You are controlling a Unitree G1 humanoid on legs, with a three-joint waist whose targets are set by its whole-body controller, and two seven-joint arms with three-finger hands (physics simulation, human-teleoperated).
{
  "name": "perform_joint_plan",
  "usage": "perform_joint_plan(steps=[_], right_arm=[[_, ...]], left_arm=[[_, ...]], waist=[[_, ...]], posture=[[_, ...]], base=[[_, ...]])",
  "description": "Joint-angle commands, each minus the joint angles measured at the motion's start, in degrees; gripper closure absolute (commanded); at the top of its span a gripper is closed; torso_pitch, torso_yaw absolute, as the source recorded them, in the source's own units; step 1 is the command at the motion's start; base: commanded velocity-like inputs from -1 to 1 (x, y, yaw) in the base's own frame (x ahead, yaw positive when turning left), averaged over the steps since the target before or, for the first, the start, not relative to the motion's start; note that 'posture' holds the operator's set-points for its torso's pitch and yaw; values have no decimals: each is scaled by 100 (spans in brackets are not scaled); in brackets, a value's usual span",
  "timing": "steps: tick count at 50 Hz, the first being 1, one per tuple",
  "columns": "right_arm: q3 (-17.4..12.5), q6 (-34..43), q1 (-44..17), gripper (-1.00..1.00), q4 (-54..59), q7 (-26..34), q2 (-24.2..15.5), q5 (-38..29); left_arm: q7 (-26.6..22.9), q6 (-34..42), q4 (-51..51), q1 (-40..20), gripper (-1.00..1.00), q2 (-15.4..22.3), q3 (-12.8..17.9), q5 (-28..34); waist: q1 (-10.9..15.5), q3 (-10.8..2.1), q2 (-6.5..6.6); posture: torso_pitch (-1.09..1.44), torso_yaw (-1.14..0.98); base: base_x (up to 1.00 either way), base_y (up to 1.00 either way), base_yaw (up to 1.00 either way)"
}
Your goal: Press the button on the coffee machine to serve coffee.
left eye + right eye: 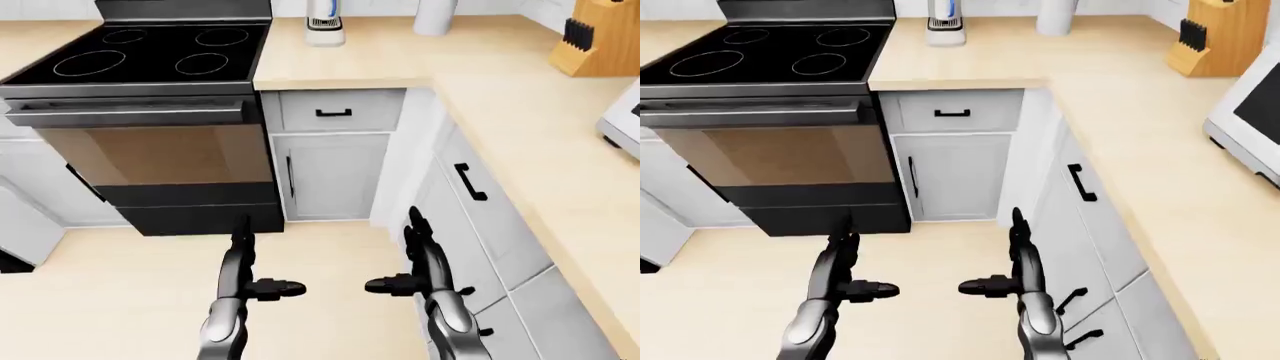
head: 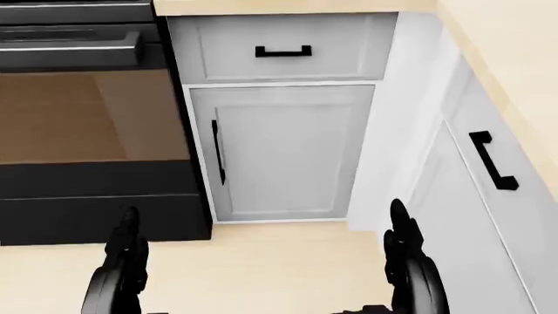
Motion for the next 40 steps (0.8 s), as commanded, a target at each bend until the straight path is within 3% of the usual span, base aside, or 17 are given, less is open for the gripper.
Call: perform_joint_plan(steps=[1, 3, 4, 5, 7, 8, 21, 27, 29, 40], right_arm=[[-16, -339, -191, -100, -426, 13, -36, 13], [-36, -358, -218, -100, -369, 12, -41, 15], [-40, -333, -228, -100, -382, -3, -39, 13], [-41, -324, -226, -100, -402, -1, -37, 21], [-31, -312, -212, -100, -424, -1, -36, 10], [-35, -334, -219, -100, -398, 5, -40, 11], [-60, -361, -297, -100, -261, -6, -64, -31], [-99, -103, -537, -100, -406, -151, -112, -206], [-123, 303, -711, -100, -736, -95, -161, -159], [-443, 1498, -1807, -100, -925, -98, -499, 66]], left_arm=[[30, -401, -473, -190, -100, 31, 39, -3], [62, -404, -469, -198, -100, 27, 39, 26], [62, -415, -448, -211, -100, 27, 43, 20], [72, -407, -463, -215, -100, 28, 51, 14], [71, -394, -501, -198, -100, 24, 56, -14], [68, -395, -507, -200, -100, 26, 55, -17], [65, -429, -461, -228, -100, 29, 61, -36], [161, -259, -502, -391, -100, 54, 134, -107], [174, -76, -621, -481, -100, 73, 155, -153], [503, 1030, -548, -1941, -100, 307, 297, -390]], waist=[[-12, -5, -45], [42, -353, -7], [41, -298, -8], [36, -96, -36], [42, -399, -45], [46, -431, -43], [45, -509, -23], [44, -527, -18], [42, -528, -18], [50, -533, -38]], posture=[[0, 0], [0, 0], [0, 0], [0, 0], [0, 0], [0, 0], [0, 0], [0, 0], [0, 0], [0, 0]], base=[[0, 0, 0], [0, 0, 0], [0, 0, 0], [0, 0, 0], [0, 0, 0], [0, 0, 0], [0, 0, 0], [0, 0, 0], [0, 0, 0], [0, 0, 0]])
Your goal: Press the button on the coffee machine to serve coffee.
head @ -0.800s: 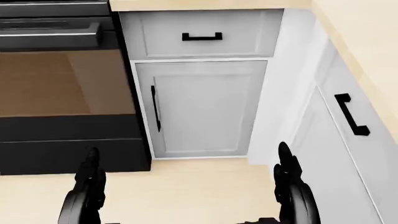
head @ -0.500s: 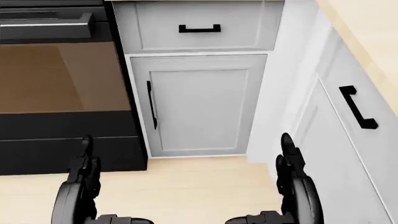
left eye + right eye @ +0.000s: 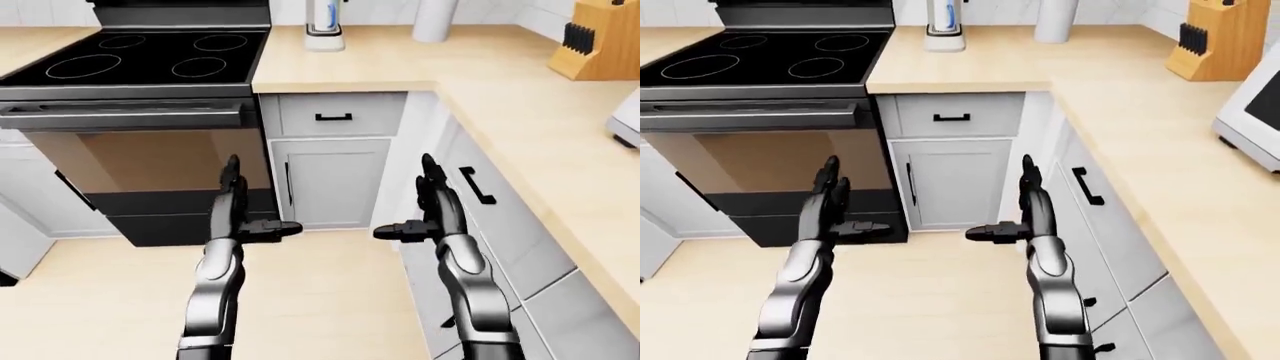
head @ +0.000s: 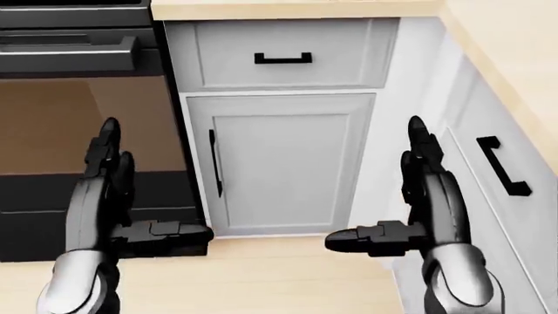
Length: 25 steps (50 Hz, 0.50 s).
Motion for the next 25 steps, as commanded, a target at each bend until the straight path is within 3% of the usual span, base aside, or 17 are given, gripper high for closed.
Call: perform_joint_plan(steps=[1, 7, 11, 19, 25], right_arm=[[-93, 292, -480, -100, -325, -25, -148, 72], [-335, 1636, -1506, -100, -873, -180, -518, 338], [-377, 2368, -1967, -100, -1259, -189, -733, 568], [-472, 3395, -2983, -100, -1519, -235, -1128, 677], [-474, 3817, -3359, -100, -1809, -420, -1250, 732]], left_arm=[[75, 331, -449, -410, -100, 87, 15, -44], [267, 1758, -752, -1776, -100, 416, 243, -375], [545, 2297, -637, -2542, -100, 679, 406, -673], [681, 3216, -804, -3376, -100, 1117, 531, -1093], [834, 3384, -899, -3605, -100, 1371, 678, -1307]], waist=[[6, -137, -2], [9, -96, -4], [17, -69, -11], [13, -31, 5], [14, 34, 14]], posture=[[0, 0], [0, 0], [0, 0], [0, 0], [0, 0]], base=[[0, 0, 0], [0, 0, 0], [0, 0, 0], [0, 0, 0], [0, 0, 0]])
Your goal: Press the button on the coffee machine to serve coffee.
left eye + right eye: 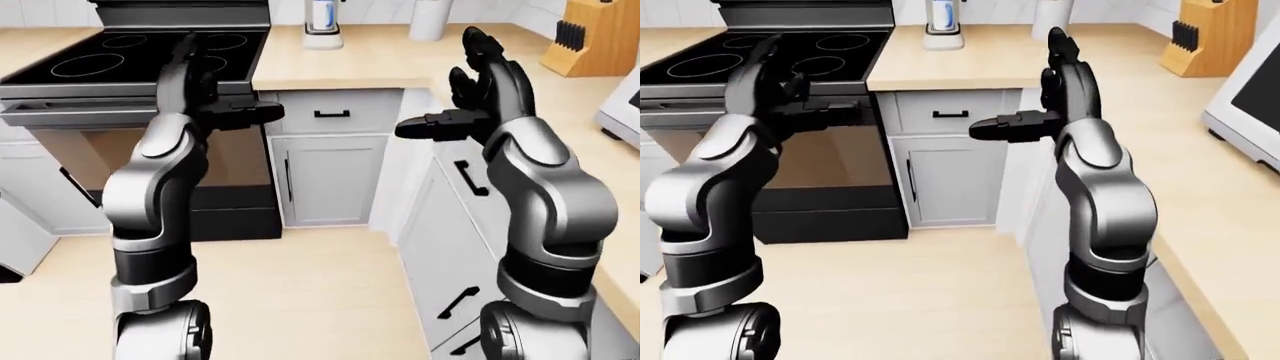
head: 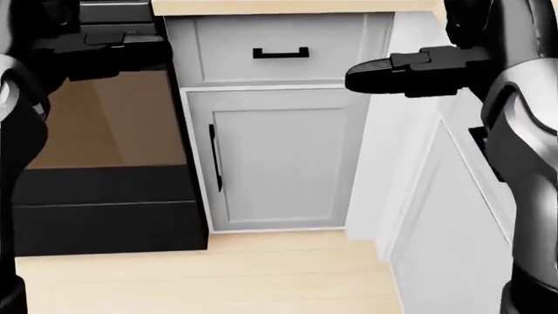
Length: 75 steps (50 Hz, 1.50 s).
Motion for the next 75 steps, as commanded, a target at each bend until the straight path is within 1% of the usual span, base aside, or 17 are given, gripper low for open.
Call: perform_joint_plan(steps=[1, 17, 18, 27, 31, 34, 40, 45, 47, 50, 57, 59, 61, 62, 64, 70, 75], right_arm=[[-37, 20, -165, -100, -305, -58, -62, 36], [-115, 847, -620, -100, -1244, -14, -216, 296], [-124, 867, -637, -100, -1255, -22, -223, 316], [-187, 815, -659, -100, -1262, -224, -264, 479], [-176, 778, -646, -100, -1237, -264, -279, 530], [-183, 753, -627, -100, -1232, -291, -291, 562], [-189, 784, -637, -100, -1252, -341, -313, 615], [-196, 751, -611, -100, -1249, -354, -329, 647], [-190, 787, -647, -100, -1255, -379, -330, 661], [-151, 721, -607, -100, -1221, -370, -329, 657], [-137, 746, -613, -100, -1236, -361, -334, 653], [-155, 759, -612, -100, -1252, -357, -339, 656], [-145, 752, -609, -100, -1253, -357, -332, 652], [-135, 767, -621, -100, -1261, -359, -336, 648], [-144, 744, -606, -100, -1247, -345, -340, 641], [-152, 786, -623, -100, -1245, -348, -333, 651], [-158, 752, -597, -100, -1234, -337, -333, 648]], left_arm=[[66, -144, -91, -251, -100, 136, 131, -124], [683, 729, -1003, -666, -100, 611, 332, -1085], [702, 748, -1020, -676, -100, 625, 338, -1127], [756, 657, -983, -681, -100, 700, 311, -1253], [790, 660, -1015, -671, -100, 701, 278, -1292], [814, 722, -1102, -669, -100, 691, 274, -1345], [820, 706, -1097, -667, -100, 694, 273, -1365], [832, 715, -1107, -675, -100, 708, 285, -1391], [827, 700, -1100, -673, -100, 708, 279, -1395], [842, 717, -1148, -655, -100, 691, 266, -1419], [847, 715, -1149, -665, -100, 694, 271, -1423], [851, 719, -1159, -666, -100, 697, 274, -1433], [849, 713, -1165, -668, -100, 696, 273, -1445], [849, 711, -1163, -669, -100, 700, 273, -1448], [842, 687, -1132, -669, -100, 709, 271, -1443], [864, 704, -1142, -687, -100, 718, 286, -1480], [857, 661, -1129, -662, -100, 716, 265, -1469]], waist=[[1, -141, 1], [6, -77, 41], [-6, -206, 63], [-18, -33, -30], [-25, -62, 84], [-54, -74, 400], [-35, -110, 303], [31, -57, 30], [66, -125, -259], [43, -42, -284], [-23, 12, 42], [-63, -9, 227], [-100, -124, 575], [-49, -121, 394], [-60, -83, 456], [-4, -72, 162], [99, -181, -327]], posture=[[0, 0], [0, 0], [0, 0], [0, 0], [0, 0], [0, 0], [0, 0], [0, 0], [0, 0], [0, 0], [0, 0], [0, 0], [0, 0], [0, 0], [0, 0], [0, 0], [0, 0]], base=[[0, 0, 0], [0, 0, 0], [5, 0, 0], [17, 0, 0], [18, 0, 0], [18, 0, 0], [18, 0, 0], [19, 0, 0], [18, 0, 0], [18, 0, 0], [19, 0, 0], [19, 0, 0], [18, 0, 0], [20, 0, 0], [18, 0, 0], [18, 0, 0], [18, 0, 0]])
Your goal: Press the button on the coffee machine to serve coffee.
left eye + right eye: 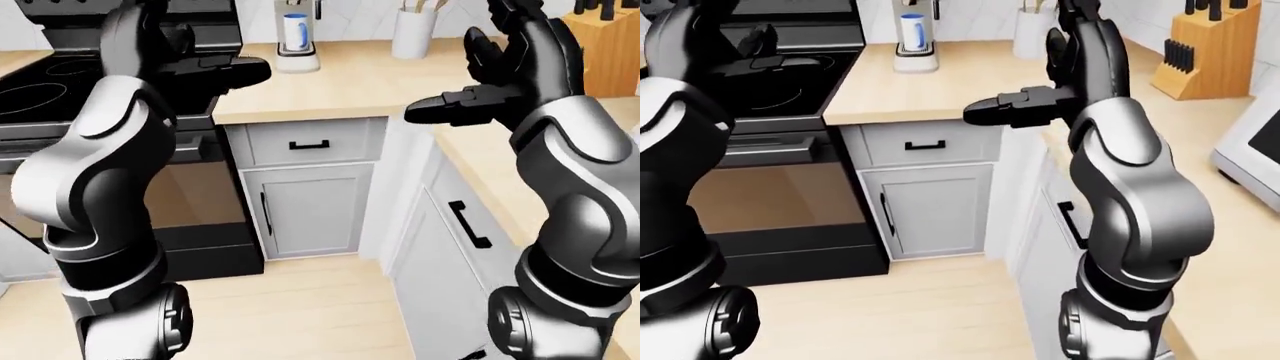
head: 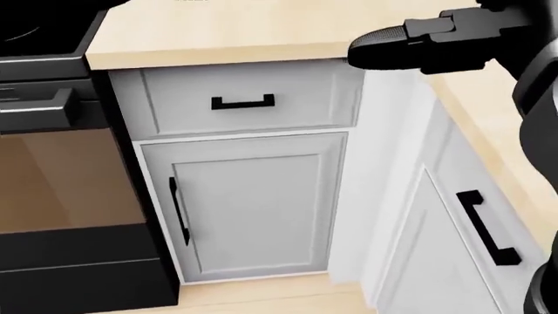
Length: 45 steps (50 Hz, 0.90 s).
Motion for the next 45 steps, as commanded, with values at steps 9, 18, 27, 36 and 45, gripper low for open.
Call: perform_joint_plan(steps=[9, 18, 27, 36, 45], right_arm=[[-54, -42, -200, -100, -115, -29, -48, -18], [-33, -91, -169, -100, -91, -12, -49, -32], [-11, -118, -147, -100, -98, 16, -42, -57], [-21, -97, -147, -100, -123, 36, -29, -75], [-47, -143, -126, -100, -59, 47, -36, -83]], left_arm=[[2, -102, -110, -184, -100, 78, 33, -30], [-7, -131, -95, -173, -100, 86, 30, -22], [-2, -112, -112, -175, -100, 86, 37, -28], [-4, -131, -124, -151, -100, 77, 26, -23], [-62, -189, -79, -132, -100, 57, -6, 42]], waist=[[-52, -41, 223], [-59, -119, 494], [-7, -91, -109], [-123, -72, 411], [-63, -130, 502]], posture=[[0, 0], [0, 0], [0, 0], [0, 0], [0, 0]], base=[[18, 1, 0], [18, 8, 0], [19, 19, 0], [18, 20, 0], [19, 13, 0]])
